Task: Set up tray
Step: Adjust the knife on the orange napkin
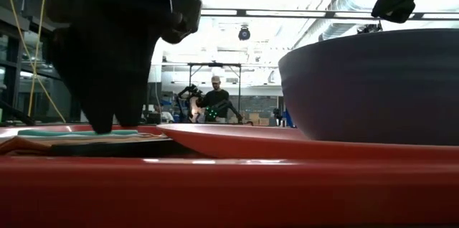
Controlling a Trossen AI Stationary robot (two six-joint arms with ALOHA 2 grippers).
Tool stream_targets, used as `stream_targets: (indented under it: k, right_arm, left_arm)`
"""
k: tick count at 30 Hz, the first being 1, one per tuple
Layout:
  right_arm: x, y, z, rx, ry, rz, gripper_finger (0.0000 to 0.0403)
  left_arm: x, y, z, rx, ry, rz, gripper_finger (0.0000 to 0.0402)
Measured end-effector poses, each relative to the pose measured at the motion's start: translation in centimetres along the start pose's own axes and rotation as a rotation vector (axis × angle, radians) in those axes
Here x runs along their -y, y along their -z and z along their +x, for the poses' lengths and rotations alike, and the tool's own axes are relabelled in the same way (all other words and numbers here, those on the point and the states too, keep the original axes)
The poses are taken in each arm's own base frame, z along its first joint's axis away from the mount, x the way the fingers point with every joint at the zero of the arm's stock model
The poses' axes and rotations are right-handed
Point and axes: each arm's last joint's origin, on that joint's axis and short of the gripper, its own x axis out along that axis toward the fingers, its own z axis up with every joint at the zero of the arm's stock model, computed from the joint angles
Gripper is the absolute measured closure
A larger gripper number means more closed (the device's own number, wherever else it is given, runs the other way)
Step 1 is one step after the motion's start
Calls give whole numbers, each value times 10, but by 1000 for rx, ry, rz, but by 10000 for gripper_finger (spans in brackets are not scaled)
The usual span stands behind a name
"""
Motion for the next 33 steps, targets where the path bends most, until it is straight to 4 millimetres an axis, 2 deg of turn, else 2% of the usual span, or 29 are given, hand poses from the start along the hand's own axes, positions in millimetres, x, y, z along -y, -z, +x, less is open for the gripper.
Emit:
stream_targets:
  k: [9, 24, 33]
  right_arm:
    - [0, 1, 0, -9, -7, 19, 403]
    - [0, 0, 0, -5, 6, 27, 403]
    - [0, 0, 0, -2, 11, 23, 403]
  left_arm:
    - [6, 1, 19, -25, 18, -9, 126]
    - [5, -1, 19, -57, 19, -10, 126]
    - [7, -2, 12, -47, -15, -10, 126]
